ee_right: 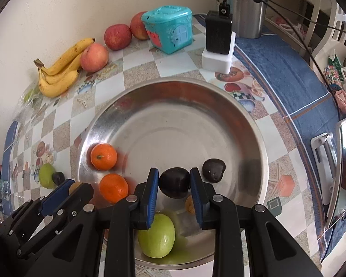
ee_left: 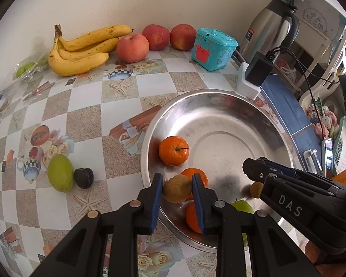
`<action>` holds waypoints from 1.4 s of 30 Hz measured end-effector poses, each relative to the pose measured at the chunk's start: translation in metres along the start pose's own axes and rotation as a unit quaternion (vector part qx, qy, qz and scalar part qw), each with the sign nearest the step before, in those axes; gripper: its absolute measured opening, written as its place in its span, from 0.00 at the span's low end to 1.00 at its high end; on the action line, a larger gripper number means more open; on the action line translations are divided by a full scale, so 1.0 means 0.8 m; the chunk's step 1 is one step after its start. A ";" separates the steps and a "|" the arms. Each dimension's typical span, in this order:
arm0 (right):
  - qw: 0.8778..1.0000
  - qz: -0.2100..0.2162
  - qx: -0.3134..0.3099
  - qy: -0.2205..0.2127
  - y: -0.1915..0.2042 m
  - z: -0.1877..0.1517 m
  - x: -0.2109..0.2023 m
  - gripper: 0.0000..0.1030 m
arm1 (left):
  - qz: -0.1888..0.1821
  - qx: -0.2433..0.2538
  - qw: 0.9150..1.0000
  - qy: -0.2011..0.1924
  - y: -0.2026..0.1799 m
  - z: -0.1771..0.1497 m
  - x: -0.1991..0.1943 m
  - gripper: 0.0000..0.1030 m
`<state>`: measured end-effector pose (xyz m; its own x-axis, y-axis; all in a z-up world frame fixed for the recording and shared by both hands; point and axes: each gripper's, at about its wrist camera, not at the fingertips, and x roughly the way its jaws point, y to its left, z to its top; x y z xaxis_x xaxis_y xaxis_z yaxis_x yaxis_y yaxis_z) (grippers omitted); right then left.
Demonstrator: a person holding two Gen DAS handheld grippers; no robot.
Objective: Organize fruits
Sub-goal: 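Open both grippers to drop the kiwi and plum into the bowl, then lift both open grippers away from the bowl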
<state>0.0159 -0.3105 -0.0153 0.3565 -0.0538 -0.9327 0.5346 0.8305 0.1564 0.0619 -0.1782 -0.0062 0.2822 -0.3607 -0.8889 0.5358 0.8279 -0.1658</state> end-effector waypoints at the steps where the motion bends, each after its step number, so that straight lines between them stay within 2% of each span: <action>1: 1.000 0.000 0.000 0.003 0.000 0.000 0.002 0.28 | -0.001 0.000 1.000 0.001 0.000 0.000 0.000 0.27; 10: 1.000 -0.003 -0.008 0.012 0.007 -0.002 0.008 0.28 | -0.004 -0.001 1.000 0.005 0.000 0.000 0.002 0.29; 12: 1.000 -0.003 -0.008 0.011 0.008 -0.002 0.007 0.29 | -0.004 0.000 1.000 0.005 -0.001 0.000 0.001 0.33; 16: 1.000 -0.006 -0.007 0.008 0.008 -0.001 0.004 0.36 | -0.007 -0.004 1.000 0.003 0.000 0.000 -0.001 0.34; 21: 1.000 -0.003 -0.007 -0.004 0.008 0.002 -0.008 0.36 | -0.004 -0.015 1.000 -0.001 0.006 0.003 -0.008 0.34; 29: 1.000 -0.006 -0.006 -0.024 0.009 0.004 -0.028 0.36 | 0.021 -0.077 0.997 -0.002 0.045 0.008 -0.019 0.34; 42: 0.999 0.002 -0.012 -0.037 0.020 0.003 -0.044 0.36 | 0.070 -0.190 0.978 -0.039 0.126 0.004 -0.052 0.34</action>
<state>0.0140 -0.2964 0.0209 0.4152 -0.0911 -0.9052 0.5143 0.8442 0.1509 0.1062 -0.0810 0.0156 0.3995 -0.2527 -0.8812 0.1567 0.9659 -0.2059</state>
